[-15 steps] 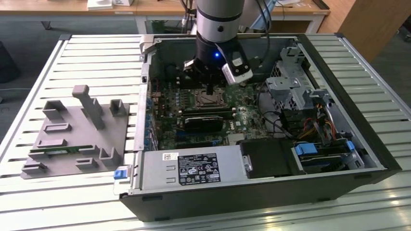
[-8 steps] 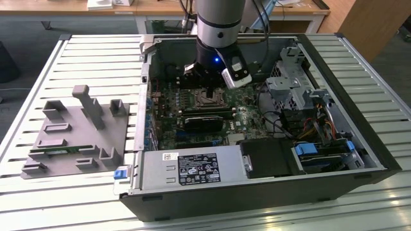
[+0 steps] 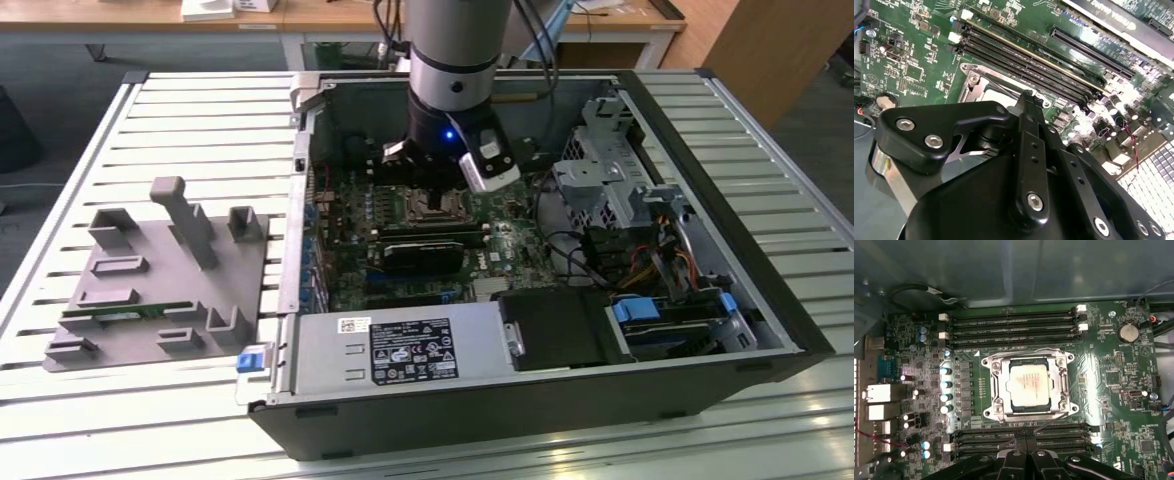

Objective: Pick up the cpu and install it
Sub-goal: 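Install the second cpu locking lever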

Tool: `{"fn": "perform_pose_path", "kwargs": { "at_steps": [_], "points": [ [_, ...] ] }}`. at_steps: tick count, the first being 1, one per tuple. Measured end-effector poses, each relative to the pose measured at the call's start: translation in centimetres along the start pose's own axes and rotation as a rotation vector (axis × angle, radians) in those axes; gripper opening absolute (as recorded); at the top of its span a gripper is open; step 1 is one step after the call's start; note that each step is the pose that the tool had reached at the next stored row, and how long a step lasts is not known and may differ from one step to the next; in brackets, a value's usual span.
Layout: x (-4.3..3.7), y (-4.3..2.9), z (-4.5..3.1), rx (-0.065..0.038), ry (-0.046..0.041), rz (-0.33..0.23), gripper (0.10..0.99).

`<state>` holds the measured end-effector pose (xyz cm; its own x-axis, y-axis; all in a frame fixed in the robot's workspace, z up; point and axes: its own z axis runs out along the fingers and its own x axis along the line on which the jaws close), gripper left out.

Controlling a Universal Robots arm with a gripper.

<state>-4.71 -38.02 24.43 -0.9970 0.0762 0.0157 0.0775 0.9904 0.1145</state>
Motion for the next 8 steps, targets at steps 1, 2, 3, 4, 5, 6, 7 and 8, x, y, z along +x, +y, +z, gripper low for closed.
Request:
{"fn": "perform_pose_path", "kwargs": {
  "at_steps": [1, 2, 3, 4, 5, 6, 7, 8],
  "points": [
    [0.00, 0.12, 0.09, 0.000, 0.0002, 0.000, 0.106],
    [0.01, 0.23, 0.18, 0.000, 0.0003, 0.000, 0.106],
    [0.02, 0.30, 0.27, -0.001, 0.0003, 0.000, 0.106],
    [0.01, 0.33, 0.36, -0.001, 0.0004, 0.000, 0.106],
    [0.01, 0.35, 0.43, -0.001, 0.0008, 0.000, 0.106],
    [0.01, 0.34, 0.50, -0.001, 0.0010, 0.000, 0.106],
    [0.02, 0.33, 0.58, 0.000, 0.0010, 0.000, 0.106],
    [0.06, 0.32, 0.65, 0.000, 0.0010, 0.000, 0.106]
  ]
}}
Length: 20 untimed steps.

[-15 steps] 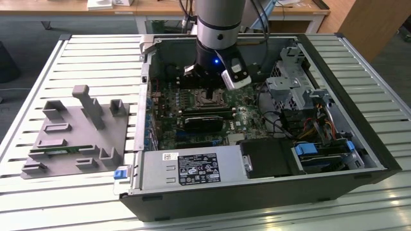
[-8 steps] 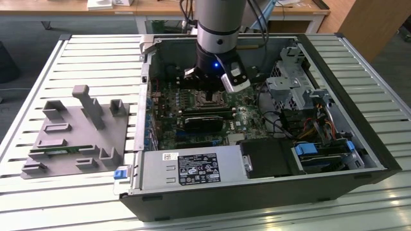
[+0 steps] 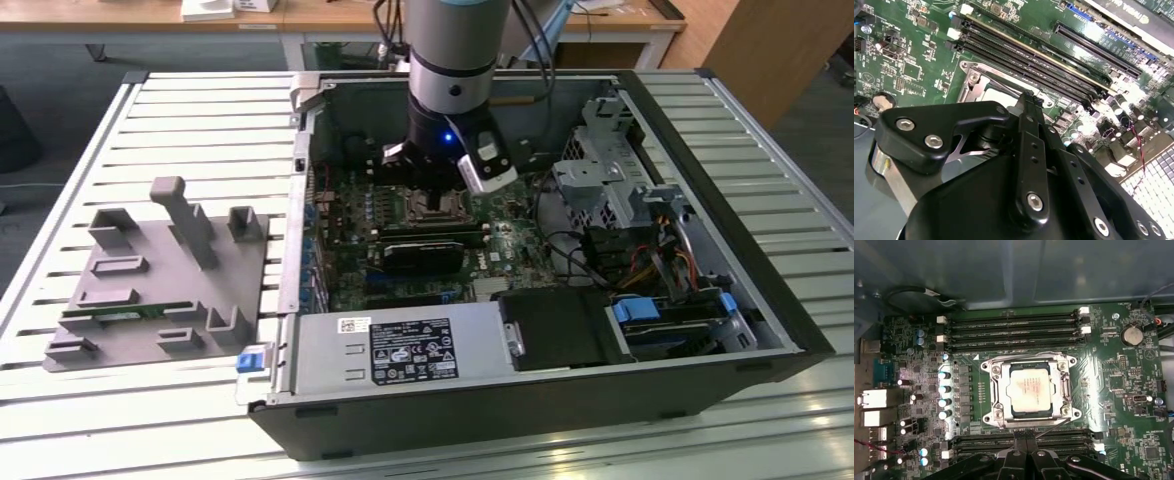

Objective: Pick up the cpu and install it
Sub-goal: 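Install the second cpu locking lever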

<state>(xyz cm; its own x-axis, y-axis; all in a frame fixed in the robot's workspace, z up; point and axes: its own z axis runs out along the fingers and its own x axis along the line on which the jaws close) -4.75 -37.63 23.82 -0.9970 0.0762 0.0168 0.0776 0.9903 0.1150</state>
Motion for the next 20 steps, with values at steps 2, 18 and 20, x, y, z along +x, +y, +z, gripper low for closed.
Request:
{"fn": "perform_pose_path", "kwargs": {
  "at_steps": [2, 18, 20],
  "points": [
    [0.21, -0.03, 0.12, 0.000, 0.0000, 0.000, 0.106],
    [1.31, -0.66, 1.08, -0.002, 0.0002, 0.000, 0.106],
    [1.47, -0.71, 1.36, -0.003, 0.0003, 0.000, 0.106]
  ]
}}
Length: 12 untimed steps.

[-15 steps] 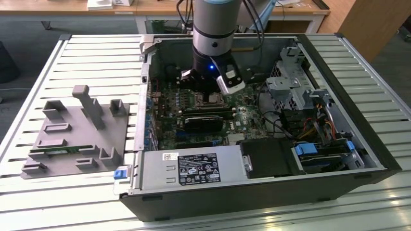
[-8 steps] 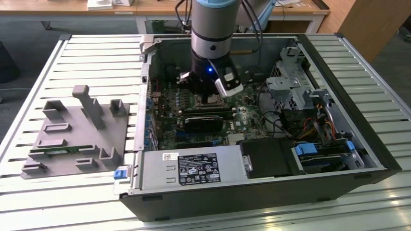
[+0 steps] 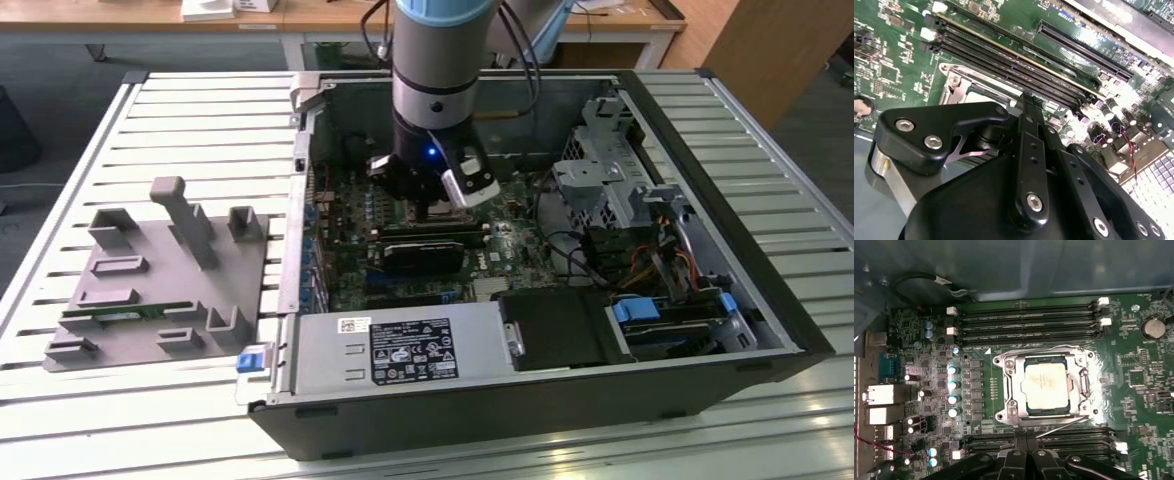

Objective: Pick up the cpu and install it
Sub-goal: 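Install the second cpu locking lever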

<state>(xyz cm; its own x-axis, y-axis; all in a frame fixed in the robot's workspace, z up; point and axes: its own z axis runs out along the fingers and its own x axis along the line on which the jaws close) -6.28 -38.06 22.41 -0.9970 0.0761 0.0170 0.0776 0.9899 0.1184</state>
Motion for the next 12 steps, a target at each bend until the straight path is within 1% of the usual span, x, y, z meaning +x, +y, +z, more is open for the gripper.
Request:
{"fn": "perform_pose_path", "kwargs": {
  "at_steps": [3, 6, 9, 11, 12],
  "points": [
    [0.09, -0.07, 0.52, -0.003, 0.0004, 0.000, 0.106],
    [0.09, -0.14, 0.94, -0.013, 0.0012, 0.000, 0.106],
    [0.07, -0.36, 1.12, -0.034, 0.0026, 0.000, 0.106],
    [0.05, -0.67, 1.13, -0.055, 0.0043, -0.001, 0.106],
    [0.05, -0.75, 1.14, -0.060, 0.0047, -0.001, 0.106]
  ]
}}
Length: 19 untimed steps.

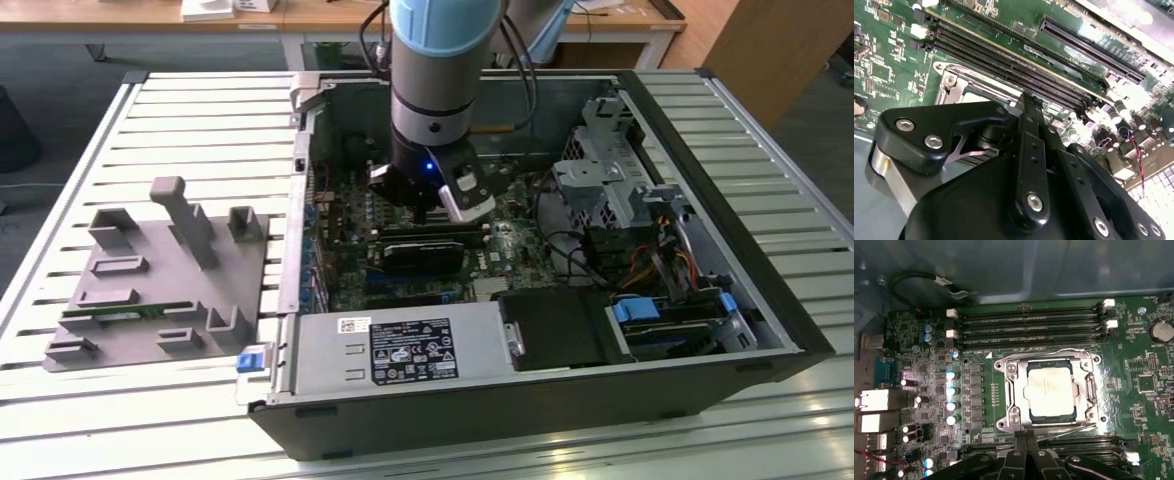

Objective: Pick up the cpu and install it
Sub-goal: 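Install the second cpu locking lever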

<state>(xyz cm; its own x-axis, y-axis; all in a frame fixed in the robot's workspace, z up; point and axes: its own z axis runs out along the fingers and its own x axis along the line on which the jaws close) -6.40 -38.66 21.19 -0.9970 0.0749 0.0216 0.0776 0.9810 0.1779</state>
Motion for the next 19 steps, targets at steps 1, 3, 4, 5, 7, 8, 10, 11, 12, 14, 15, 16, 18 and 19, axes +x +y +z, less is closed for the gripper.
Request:
{"fn": "perform_pose_path", "kwargs": {
  "at_steps": [1, 3, 4, 5, 7, 8, 10, 11, 12, 14, 15, 16, 18, 19],
  "points": [
    [0.00, -0.06, 0.00, -0.004, 0.0004, 0.000, 0.106],
    [0.00, -0.14, 0.01, -0.010, 0.0008, 0.000, 0.106],
    [0.01, -0.21, 0.01, -0.012, 0.0009, 0.000, 0.106],
    [0.01, -0.26, 0.01, -0.013, 0.0009, 0.000, 0.106],
    [0.00, -0.43, 0.00, -0.014, 0.0011, 0.000, 0.106],
    [0.00, -0.56, -0.01, -0.014, 0.0011, 0.000, 0.106],
    [0.07, -0.82, -0.04, -0.016, 0.0013, 0.000, 0.106],
    [0.14, -0.90, -0.04, -0.017, 0.0013, 0.000, 0.106],
    [0.26, -0.96, -0.02, -0.019, 0.0016, 0.000, 0.106],
    [0.55, -1.00, 0.02, -0.023, 0.0019, 0.000, 0.106],
    [0.69, -1.02, 0.07, -0.024, 0.0019, 0.000, 0.106],
    [0.80, -1.04, 0.16, -0.026, 0.0019, 0.000, 0.106],
    [0.92, -1.11, 0.46, -0.028, 0.0022, 0.000, 0.106],
    [0.93, -1.14, 0.64, -0.030, 0.0024, 0.000, 0.106]
  ]
}}
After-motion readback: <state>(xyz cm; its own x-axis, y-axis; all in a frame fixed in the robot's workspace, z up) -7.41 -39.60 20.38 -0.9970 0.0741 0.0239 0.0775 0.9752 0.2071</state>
